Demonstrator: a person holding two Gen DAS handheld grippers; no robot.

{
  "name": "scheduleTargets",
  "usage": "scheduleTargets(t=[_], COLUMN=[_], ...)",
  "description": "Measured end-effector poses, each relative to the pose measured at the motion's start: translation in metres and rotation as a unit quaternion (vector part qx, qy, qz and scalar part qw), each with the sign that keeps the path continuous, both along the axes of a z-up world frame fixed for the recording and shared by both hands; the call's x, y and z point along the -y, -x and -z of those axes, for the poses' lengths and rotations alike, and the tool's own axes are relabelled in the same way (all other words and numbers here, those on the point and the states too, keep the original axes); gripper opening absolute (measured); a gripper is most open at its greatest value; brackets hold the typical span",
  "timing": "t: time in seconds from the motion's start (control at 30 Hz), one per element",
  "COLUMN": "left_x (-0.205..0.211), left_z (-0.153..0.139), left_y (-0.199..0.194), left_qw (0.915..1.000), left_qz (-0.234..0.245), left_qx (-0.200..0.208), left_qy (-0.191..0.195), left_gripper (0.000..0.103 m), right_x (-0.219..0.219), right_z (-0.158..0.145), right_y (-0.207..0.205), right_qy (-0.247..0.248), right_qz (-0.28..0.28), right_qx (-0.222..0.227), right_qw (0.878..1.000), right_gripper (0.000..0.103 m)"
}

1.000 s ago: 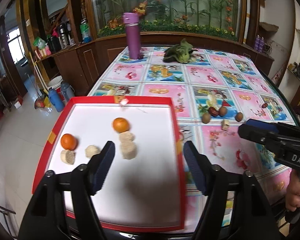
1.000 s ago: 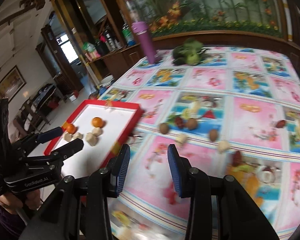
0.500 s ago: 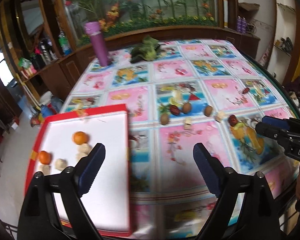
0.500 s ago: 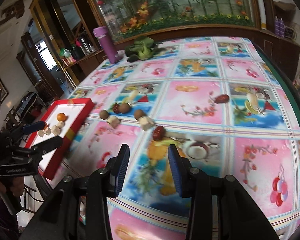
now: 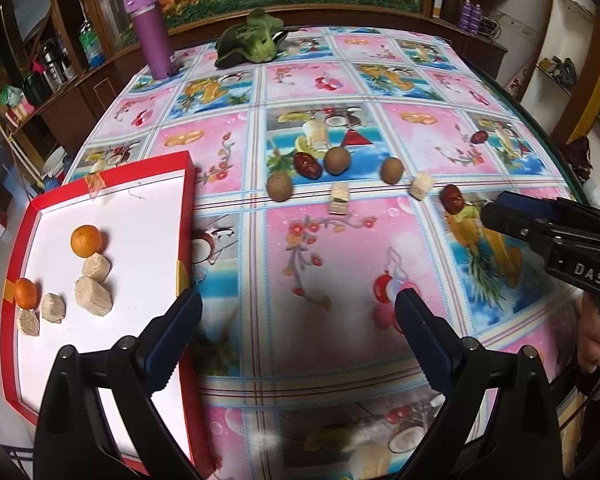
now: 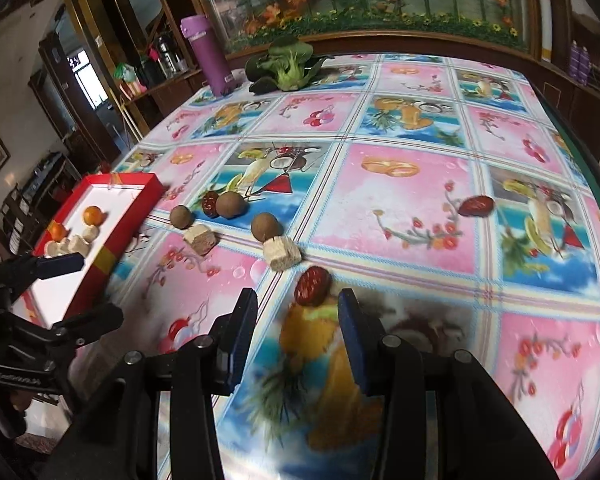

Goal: Organize fruits
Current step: 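Move both grippers back over the tablecloth and grasp a red date with the right gripper, then grasp a beige cube with the left gripper while the right holds the red date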

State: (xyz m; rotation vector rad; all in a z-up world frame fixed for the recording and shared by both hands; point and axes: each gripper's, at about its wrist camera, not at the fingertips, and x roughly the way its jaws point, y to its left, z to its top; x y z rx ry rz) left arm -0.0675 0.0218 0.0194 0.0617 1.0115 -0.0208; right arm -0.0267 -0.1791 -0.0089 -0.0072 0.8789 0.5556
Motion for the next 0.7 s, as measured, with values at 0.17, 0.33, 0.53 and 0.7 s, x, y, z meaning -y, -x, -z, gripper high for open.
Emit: scheduleTargets(t=[0.17, 0.33, 0.53, 0.7], left_x=[-0.008, -0.003, 0.009, 0.015], left_z=[0.000, 0.002, 0.016, 0.028], left_y=[-0.014, -0.035, -0.063, -0.077], left_qw=[1.0000, 0.9999, 0.9992, 0.9991], left_qz=[-0.006, 0.008, 0.019, 0.024], left_qx=[-0.006, -0.010, -0.026, -0.030], left_qy=[-0.001, 0.009, 0.025, 0.020], left_gripper=[0.098, 0.098, 0.098, 0.096], right_x=[-0.004, 0.000, 0.001, 0.004], right_z=[0.008, 0.011, 0.011, 0.012], right_y=[-0.007, -0.008, -0.007, -0.007], right_qy=[0.007, 0.004, -0.001, -0.013], right_qz=[0.007, 0.010, 0.006, 0.006], right_qx=[-0.007, -0.008, -0.002, -0.003], right_qw=[1.000, 1.000, 1.000, 1.000], right_gripper=[0.028, 0.020, 0.019, 0.018])
